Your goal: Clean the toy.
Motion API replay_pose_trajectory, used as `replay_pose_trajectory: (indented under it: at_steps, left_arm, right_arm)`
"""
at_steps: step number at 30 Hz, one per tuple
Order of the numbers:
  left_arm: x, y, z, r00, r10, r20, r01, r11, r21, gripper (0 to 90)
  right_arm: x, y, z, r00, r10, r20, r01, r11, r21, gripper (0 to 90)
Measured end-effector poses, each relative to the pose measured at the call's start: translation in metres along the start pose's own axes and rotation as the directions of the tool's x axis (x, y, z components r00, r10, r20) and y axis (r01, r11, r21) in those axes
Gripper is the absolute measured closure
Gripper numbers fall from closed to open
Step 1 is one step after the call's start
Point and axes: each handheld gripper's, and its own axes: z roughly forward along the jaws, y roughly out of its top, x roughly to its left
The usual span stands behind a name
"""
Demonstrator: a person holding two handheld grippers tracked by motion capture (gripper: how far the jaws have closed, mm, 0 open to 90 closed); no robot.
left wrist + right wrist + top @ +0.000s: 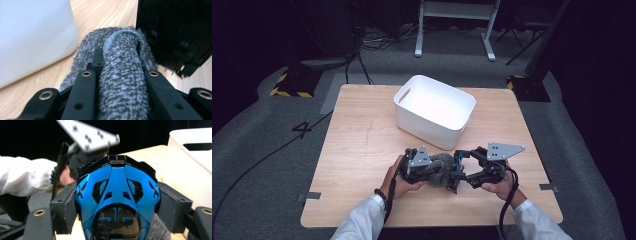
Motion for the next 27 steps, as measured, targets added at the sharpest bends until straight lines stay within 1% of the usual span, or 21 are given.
replay_pose_trajectory:
  at_steps: [1, 2, 3, 5, 6, 8, 11, 12, 14, 16, 19, 21, 23, 24, 26, 27]
  left_arm:
    - [0.000, 0.002, -0.003, 1.0000, 0.003, -0.004, -0.003, 0.9999, -0.013, 73.6]
    - [0.001, 0.004, -0.007, 1.0000, 0.001, -0.005, -0.002, 0.9992, -0.039, 73.7]
    - [0.001, 0.007, -0.011, 1.0000, -0.005, -0.002, 0.004, 0.9979, -0.064, 73.7]
    - [0.001, 0.010, -0.018, 0.9999, -0.004, 0.010, 0.005, 0.9951, -0.099, 73.7]
    - [0.000, 0.011, -0.020, 0.9999, 0.002, 0.011, 0.000, 0.9944, -0.105, 73.7]
    - [-0.003, 0.012, -0.020, 0.9996, 0.014, 0.026, -0.011, 0.9940, -0.109, 73.7]
    - [-0.010, 0.013, -0.018, 0.9977, 0.035, 0.058, -0.029, 0.9931, -0.114, 73.8]
    - [-0.013, 0.013, -0.016, 0.9970, 0.045, 0.063, -0.038, 0.9938, -0.104, 73.9]
    - [-0.018, 0.013, -0.011, 0.9951, 0.078, 0.061, -0.073, 0.9943, -0.077, 74.0]
    - [-0.022, 0.012, -0.006, 0.9924, 0.106, 0.063, -0.103, 0.9936, -0.047, 74.1]
    - [-0.024, 0.007, 0.004, 0.9901, 0.118, 0.076, -0.118, 0.9930, 0.002, 74.1]
    - [-0.025, 0.003, 0.012, 0.9896, 0.115, 0.087, -0.118, 0.9925, 0.030, 74.1]
    - [-0.028, 0.000, 0.022, 0.9896, 0.114, 0.088, -0.120, 0.9902, 0.070, 74.1]
    - [-0.030, -0.001, 0.026, 0.9895, 0.109, 0.094, -0.116, 0.9903, 0.076, 74.1]
    - [-0.030, -0.003, 0.034, 0.9893, 0.085, 0.118, -0.095, 0.9926, 0.076, 74.2]
    - [-0.029, -0.004, 0.037, 0.9909, 0.060, 0.121, -0.069, 0.9949, 0.074, 74.2]
  right_arm:
    - [0.000, -0.001, 0.002, 1.0000, -0.001, 0.001, 0.001, 1.000, 0.011, 26.6]
    - [0.000, -0.002, 0.003, 1.0000, -0.004, 0.002, 0.004, 1.000, 0.020, 26.6]
    - [0.000, -0.004, 0.005, 1.0000, -0.004, 0.003, 0.004, 1.000, 0.029, 26.6]
    - [-0.001, -0.006, 0.008, 1.0000, -0.007, 0.006, 0.006, 0.999, 0.045, 26.7]
    - [-0.001, -0.007, 0.008, 0.9999, -0.008, 0.011, 0.008, 0.999, 0.049, 26.7]
    - [-0.002, -0.006, 0.008, 0.9998, -0.010, 0.018, 0.009, 0.999, 0.043, 26.7]
    - [-0.004, -0.005, 0.005, 0.9992, -0.007, 0.039, 0.006, 0.999, 0.033, 26.6]
    - [-0.005, -0.005, 0.003, 0.9990, -0.003, 0.045, 0.002, 1.000, 0.029, 26.7]
    - [-0.007, -0.005, 0.000, 0.9982, 0.001, 0.061, -0.002, 1.000, 0.021, 26.7]
    - [-0.009, -0.003, -0.005, 0.9976, 0.011, 0.069, -0.011, 1.000, -0.001, 26.7]
    - [-0.010, 0.001, -0.012, 0.9967, 0.015, 0.080, -0.012, 0.999, -0.033, 26.7]
    - [-0.010, 0.004, -0.017, 0.9963, 0.019, 0.084, -0.014, 0.998, -0.055, 26.7]
    - [-0.011, 0.006, -0.020, 0.9961, 0.020, 0.086, -0.014, 0.997, -0.073, 26.7]
    - [-0.010, 0.007, -0.021, 0.9961, 0.024, 0.085, -0.017, 0.997, -0.081, 26.7]
    - [-0.008, 0.009, -0.021, 0.9969, 0.015, 0.077, -0.008, 0.996, -0.087, 26.7]
    - [-0.007, 0.009, -0.021, 0.9973, 0.006, 0.073, 0.000, 0.996, -0.086, 26.7]
